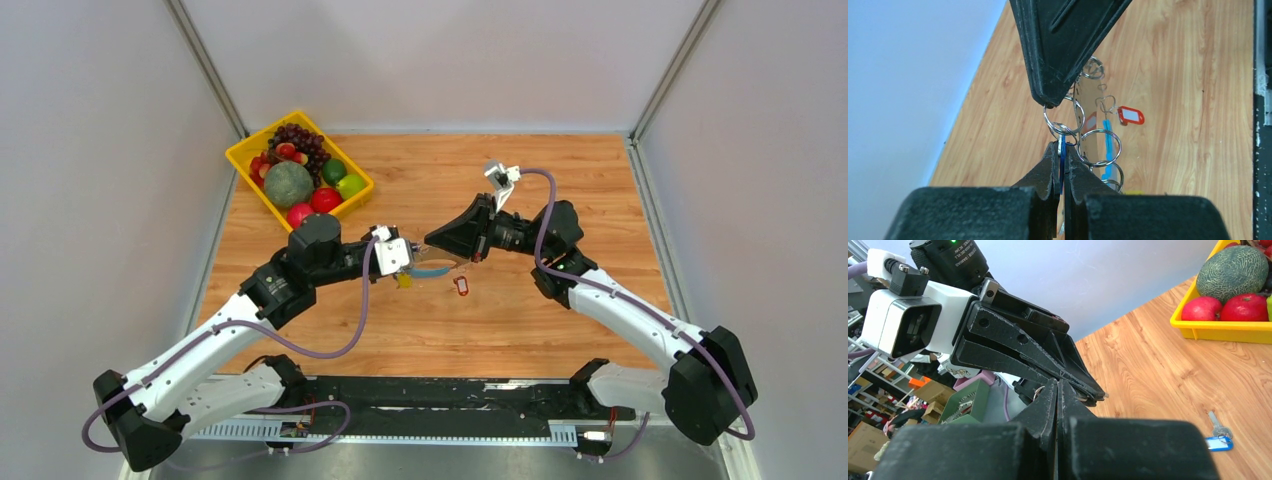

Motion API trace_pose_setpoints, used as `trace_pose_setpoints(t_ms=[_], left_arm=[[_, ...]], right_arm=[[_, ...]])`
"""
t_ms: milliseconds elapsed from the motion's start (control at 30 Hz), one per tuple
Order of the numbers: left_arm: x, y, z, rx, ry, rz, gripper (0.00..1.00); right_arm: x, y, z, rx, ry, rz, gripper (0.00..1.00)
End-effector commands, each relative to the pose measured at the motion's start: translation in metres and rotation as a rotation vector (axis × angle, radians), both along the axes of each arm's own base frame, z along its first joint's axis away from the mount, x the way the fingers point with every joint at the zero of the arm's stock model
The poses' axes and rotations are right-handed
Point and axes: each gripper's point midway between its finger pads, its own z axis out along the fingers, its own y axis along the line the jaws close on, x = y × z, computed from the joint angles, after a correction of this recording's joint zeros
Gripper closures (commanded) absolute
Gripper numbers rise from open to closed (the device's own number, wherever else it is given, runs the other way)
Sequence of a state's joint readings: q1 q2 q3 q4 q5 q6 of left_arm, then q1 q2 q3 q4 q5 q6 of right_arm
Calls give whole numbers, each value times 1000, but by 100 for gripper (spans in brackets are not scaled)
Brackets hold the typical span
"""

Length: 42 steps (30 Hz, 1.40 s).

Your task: Remove the keys from the keyring

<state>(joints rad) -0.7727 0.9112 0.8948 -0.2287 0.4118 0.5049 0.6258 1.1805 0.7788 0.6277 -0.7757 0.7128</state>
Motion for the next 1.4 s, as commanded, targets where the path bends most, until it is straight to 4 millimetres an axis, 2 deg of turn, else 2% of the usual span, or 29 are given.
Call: trace_pose_setpoints(t_ms=[0,167,367,467,700,933,1167,1233,1300,1367], left_arm=[[11,8,10,17,-43,71,100],[18,12,24,-2,-40,128,100],[7,7,38,-40,-31,73,100],[-8,0,42,-53,-20,-19,100],[-21,0,53,-79,-23,-66,100],[-25,1,60,-91,-29,-82,100],[-27,-1,63,-99,-25,-93,100],[-27,-1,61,-97,-22,-94,100],[-27,-1,60,-94,-21,-90,100],[-26,0,59,-91,-20,-85,100]], right_arm=[[-1,-2,28,48,-34,-15,100],[-10,-4,11,-1,-37,6,98],[-19,-6,-4,-82,-118,20,57],[-17,-8,-1,-107,-182,4,47],[-6,-6,2,-154,-297,-28,46],[-27,0,3,-151,-458,34,50],[-31,9,2,-151,-466,59,51],[-33,12,3,-149,-468,72,55],[-34,16,3,-147,-469,89,68],[-36,19,4,-147,-462,104,73]])
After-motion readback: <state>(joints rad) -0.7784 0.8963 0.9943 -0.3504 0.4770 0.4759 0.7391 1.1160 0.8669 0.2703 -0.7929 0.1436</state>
